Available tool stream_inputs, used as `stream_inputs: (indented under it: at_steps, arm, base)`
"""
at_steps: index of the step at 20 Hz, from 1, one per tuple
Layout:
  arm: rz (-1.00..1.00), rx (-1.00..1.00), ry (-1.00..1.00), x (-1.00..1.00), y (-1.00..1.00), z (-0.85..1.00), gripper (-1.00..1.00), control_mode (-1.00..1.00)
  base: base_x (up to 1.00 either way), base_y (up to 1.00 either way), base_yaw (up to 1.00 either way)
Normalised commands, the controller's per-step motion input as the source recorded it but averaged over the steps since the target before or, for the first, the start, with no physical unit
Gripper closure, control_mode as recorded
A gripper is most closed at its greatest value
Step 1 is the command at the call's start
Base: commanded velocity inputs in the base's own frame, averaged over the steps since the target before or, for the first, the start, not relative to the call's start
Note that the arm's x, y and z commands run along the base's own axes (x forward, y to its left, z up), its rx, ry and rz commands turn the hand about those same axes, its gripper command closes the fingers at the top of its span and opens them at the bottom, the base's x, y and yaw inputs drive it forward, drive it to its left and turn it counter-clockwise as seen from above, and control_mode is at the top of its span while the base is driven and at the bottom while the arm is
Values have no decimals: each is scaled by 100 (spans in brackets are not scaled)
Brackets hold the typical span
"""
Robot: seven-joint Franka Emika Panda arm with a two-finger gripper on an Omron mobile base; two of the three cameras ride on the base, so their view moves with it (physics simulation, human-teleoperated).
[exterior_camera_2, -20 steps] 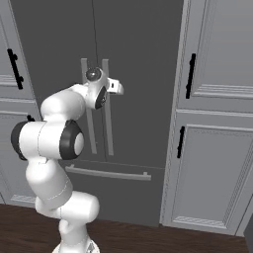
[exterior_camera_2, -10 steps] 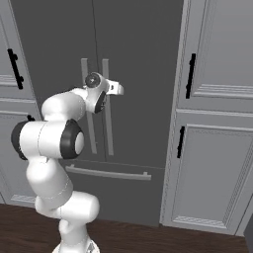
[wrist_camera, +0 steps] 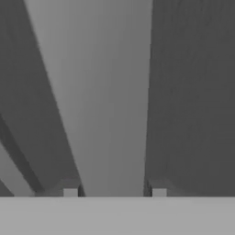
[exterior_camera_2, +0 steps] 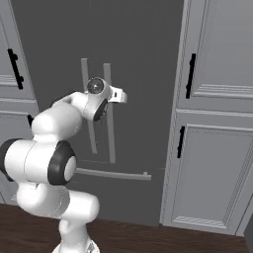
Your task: Take the strawberry from the fridge and place it on top of the pancake, located on the dining counter.
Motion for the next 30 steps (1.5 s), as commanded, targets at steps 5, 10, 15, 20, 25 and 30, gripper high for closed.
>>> stream_inputs:
  at_steps: [5, 10, 15, 20, 25, 30]
  arm:
    - [0, 12, 0, -100, -84, 0, 100, -100]
    - [4, 14, 0, -100, -95, 0, 100, -100]
    - [3, 4, 2, -45, -29, 0, -100, -100]
    - [1, 0, 0, -41, -13, 58, -100, -100]
    - [0, 0, -6, -55, -15, 72, -100, -100]
    - [-9, -18, 0, -10, 54, 41, -100, -100]
  base:
    - [0, 0, 0]
    - [0, 0, 0]
    - [0, 0, 0]
    - [0, 0, 0]
    - [0, 0, 0]
    - [0, 0, 0]
